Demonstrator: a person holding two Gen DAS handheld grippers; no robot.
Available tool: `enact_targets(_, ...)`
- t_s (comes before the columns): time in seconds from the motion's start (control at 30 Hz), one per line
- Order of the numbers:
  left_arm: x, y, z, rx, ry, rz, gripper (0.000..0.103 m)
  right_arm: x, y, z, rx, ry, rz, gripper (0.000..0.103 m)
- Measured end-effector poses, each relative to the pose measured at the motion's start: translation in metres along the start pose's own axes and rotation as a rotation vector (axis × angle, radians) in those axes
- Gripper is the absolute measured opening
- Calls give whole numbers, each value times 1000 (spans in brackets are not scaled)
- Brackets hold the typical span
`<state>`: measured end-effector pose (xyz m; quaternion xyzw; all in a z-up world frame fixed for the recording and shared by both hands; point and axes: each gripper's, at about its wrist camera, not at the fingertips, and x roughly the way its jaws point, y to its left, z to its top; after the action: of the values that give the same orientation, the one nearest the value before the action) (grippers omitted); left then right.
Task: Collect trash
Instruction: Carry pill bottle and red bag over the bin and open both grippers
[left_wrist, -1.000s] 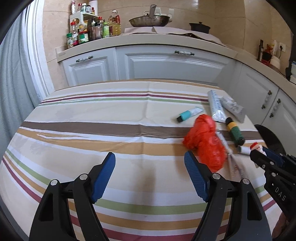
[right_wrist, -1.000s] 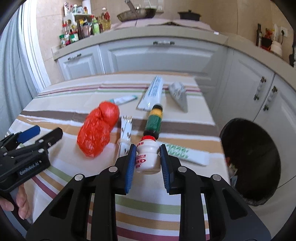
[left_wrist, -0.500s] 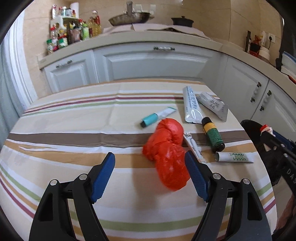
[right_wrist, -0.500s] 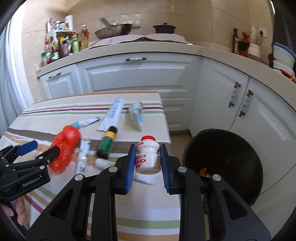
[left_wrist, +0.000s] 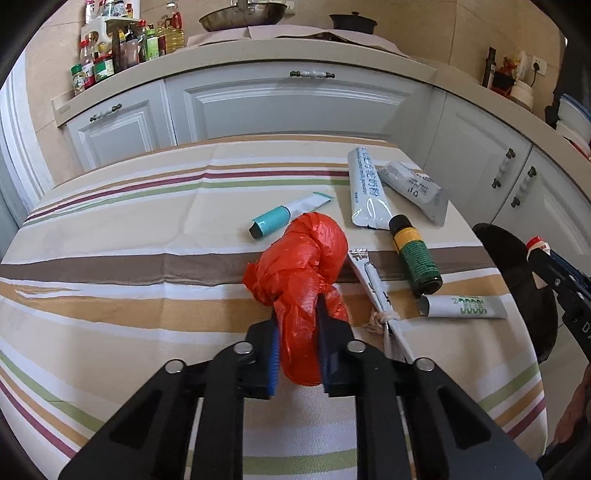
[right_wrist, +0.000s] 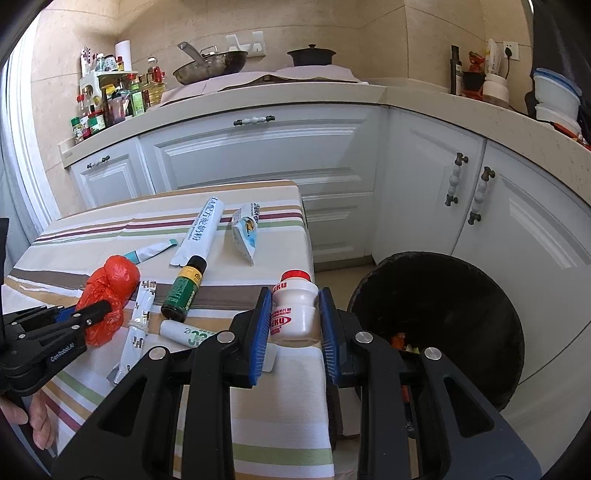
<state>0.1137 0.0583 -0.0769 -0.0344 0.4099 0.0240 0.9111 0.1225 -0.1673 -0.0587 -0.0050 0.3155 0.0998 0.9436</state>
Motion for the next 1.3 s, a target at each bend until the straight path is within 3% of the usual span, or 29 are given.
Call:
enact_targets(0.4, -44, -18, 15, 18, -125, -24, 14, -22, -20, 9, 28, -62, -28, 26)
enact_targets(0.9, -57, -129, 45, 169, -242, -195, 14, -47, -101, 19, 92, -139, -192, 26)
enact_targets(1.3, -31, -204, 45, 264, -226, -241, 14, -44, -155, 11, 138, -140, -263, 26)
